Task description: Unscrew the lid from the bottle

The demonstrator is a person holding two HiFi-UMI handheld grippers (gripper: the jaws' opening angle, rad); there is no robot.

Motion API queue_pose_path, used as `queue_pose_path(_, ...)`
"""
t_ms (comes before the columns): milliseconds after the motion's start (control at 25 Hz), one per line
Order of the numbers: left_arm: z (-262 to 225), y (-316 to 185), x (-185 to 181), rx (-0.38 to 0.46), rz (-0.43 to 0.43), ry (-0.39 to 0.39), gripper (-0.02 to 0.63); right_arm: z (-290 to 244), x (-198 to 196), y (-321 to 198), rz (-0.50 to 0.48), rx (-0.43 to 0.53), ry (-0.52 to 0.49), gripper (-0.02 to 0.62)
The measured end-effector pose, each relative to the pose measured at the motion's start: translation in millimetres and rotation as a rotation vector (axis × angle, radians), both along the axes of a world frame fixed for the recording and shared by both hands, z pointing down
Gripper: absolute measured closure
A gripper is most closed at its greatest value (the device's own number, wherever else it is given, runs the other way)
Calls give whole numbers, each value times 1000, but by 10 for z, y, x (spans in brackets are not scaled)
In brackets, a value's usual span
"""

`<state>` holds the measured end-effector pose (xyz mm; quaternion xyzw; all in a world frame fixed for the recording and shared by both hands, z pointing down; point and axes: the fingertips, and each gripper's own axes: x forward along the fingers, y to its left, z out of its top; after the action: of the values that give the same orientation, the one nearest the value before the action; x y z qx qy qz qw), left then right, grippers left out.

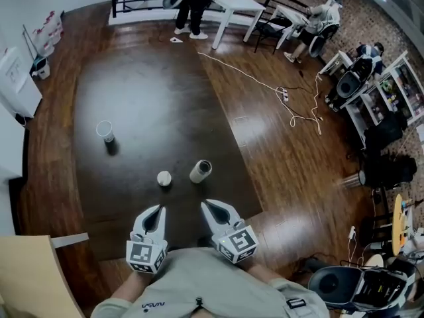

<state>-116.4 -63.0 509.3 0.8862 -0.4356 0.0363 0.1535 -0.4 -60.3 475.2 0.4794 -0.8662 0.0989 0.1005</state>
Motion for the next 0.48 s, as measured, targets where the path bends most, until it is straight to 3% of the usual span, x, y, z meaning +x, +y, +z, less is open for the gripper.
queue_pose_path(480, -266, 185, 215, 34, -129, 12, 603, -150, 155, 129, -136, 65, 17, 595)
